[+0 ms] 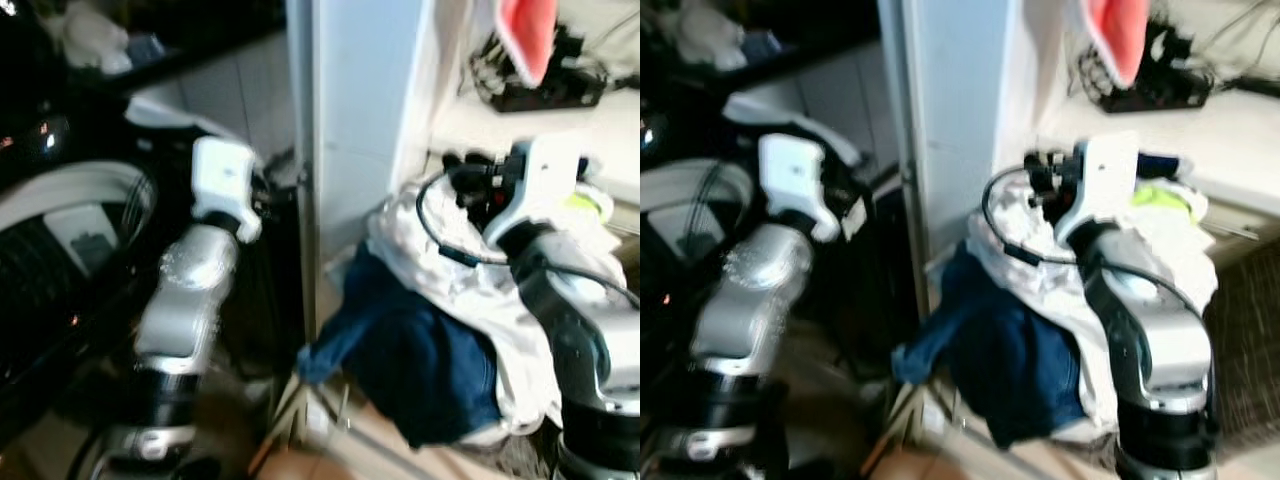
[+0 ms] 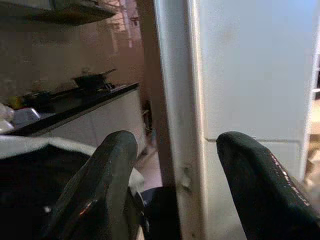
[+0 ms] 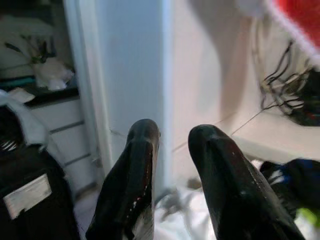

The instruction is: Clothes washing

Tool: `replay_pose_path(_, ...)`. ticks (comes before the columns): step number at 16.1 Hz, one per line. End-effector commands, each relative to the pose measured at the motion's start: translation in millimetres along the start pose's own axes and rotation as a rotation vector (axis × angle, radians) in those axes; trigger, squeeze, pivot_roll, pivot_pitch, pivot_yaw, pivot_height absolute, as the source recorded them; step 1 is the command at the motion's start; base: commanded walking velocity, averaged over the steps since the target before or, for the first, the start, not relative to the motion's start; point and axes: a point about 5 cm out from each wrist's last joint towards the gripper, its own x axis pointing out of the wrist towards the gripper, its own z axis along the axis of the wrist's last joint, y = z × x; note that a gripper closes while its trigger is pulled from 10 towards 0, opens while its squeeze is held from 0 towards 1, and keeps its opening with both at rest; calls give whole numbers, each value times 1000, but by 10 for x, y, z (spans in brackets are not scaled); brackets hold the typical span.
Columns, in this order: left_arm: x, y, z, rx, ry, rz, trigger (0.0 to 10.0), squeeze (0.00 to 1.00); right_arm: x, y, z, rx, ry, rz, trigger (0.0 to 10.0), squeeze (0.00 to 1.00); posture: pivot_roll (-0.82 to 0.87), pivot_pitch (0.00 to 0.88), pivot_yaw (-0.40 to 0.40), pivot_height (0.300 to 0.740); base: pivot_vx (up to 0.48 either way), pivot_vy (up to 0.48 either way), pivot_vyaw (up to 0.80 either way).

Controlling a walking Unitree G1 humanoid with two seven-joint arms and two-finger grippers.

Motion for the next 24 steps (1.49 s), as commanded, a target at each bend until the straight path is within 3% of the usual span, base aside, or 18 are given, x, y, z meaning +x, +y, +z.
replay_pose_path(1, 16, -101, 21, -12, -5, -40, 10000, 0, -21, -67, 21, 1, -9, -31, 10000, 0, 2, 0, 46, 740, 285, 0, 0)
replay_pose_path(5, -10, -95, 12, -49, -8, -42, 10000, 0, -22, -107, 26, 18, -10, -58, 10000, 0, 1, 0, 47, 740, 0, 0, 0)
replay_pose_path(8, -45, -52, -7, -74, 2, -39, 10000, 0, -9, -253, 35, -3, -1, -108, 10000, 0, 4, 0, 46, 740, 0, 0, 0)
replay_pose_path(9, -50, -53, -14, -70, 4, -45, 10000, 0, 4, -296, 40, -6, 1, -121, 10000, 408, 4, 0, 47, 740, 0, 0, 0)
replay_pose_path(10, -66, -62, -33, -67, 18, -63, 10000, 0, 36, -380, 47, -17, 9, -149, 10000, 1000, 4, 0, 47, 740, 0, 0, 0)
replay_pose_path(14, -121, -46, -66, -77, 46, -69, 10000, 0, 182, -595, 57, -86, 49, -166, 10000, 1000, 5, 0, 48, 740, 0, 0, 0)
replay_pose_path(18, -193, -83, -6, -4, 16, -166, 10000, 0, 379, -1078, 94, -160, 108, -273, 10000, 1000, 18, 0, 41, 740, 0, 0, 0)
replay_pose_path(20, -200, -122, 40, 19, 2, -281, 10000, 0, 486, -1259, 63, -165, 158, -289, 10000, 1000, 23, 0, 41, 740, 0, 0, 0)
replay_pose_path(24, -268, -175, 100, 5, -4, -442, 10000, 0, 556, -1391, -30, -127, 245, -295, 10000, 1000, 39, 0, 32, 740, 0, 0, 0)
